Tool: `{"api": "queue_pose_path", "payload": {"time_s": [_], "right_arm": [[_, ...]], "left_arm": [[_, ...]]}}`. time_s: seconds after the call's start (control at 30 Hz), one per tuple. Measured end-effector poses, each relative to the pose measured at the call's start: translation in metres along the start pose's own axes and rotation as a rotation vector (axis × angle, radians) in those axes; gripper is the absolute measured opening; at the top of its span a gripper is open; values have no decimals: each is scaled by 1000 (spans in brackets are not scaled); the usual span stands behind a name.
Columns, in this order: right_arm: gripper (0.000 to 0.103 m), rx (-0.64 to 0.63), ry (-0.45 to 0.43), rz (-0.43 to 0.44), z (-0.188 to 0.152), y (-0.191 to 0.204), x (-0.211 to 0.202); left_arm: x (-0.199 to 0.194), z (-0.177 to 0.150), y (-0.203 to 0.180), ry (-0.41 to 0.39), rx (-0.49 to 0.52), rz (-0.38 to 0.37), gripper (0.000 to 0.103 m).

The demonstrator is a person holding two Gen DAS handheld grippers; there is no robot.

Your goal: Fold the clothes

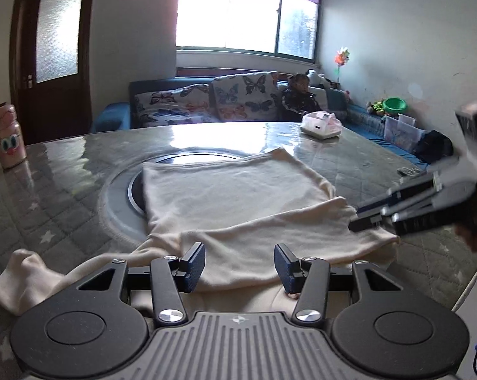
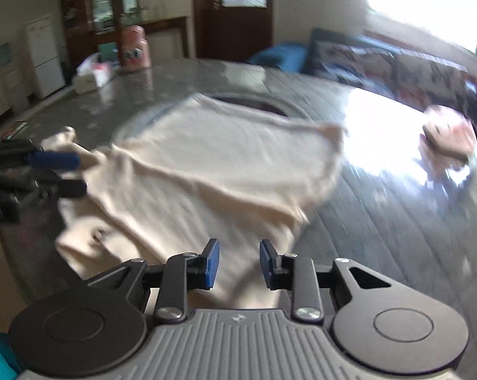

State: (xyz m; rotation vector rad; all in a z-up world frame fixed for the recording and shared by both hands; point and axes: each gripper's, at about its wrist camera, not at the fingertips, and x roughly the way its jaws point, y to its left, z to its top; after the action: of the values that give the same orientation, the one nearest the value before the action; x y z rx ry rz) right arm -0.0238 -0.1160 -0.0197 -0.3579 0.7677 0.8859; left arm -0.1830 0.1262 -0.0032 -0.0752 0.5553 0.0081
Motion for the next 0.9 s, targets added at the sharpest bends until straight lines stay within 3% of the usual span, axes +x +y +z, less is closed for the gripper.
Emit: {"api": "queue_pose_path", "payload": {"time_s": [0.17,0.37,0.6,0.77,0.9], "right_arm": [[27,-6,3,-12,-9,-8,-1],[27,-26,-95,6,20,-8,4],[27,1,-56,5,24,-12,40],[27,-30,-68,25,26,-3,37],[27,-73,-40,27,21,9,44]], "left_arm": [[25,1,-2,44,-15,-6,52],[36,4,-2,40,-25,-17,52],[55,3,24,67,-115,36,51],[26,-3,36,34,-126,38,52],[1,-12,61,28,-189,142,52]]}}
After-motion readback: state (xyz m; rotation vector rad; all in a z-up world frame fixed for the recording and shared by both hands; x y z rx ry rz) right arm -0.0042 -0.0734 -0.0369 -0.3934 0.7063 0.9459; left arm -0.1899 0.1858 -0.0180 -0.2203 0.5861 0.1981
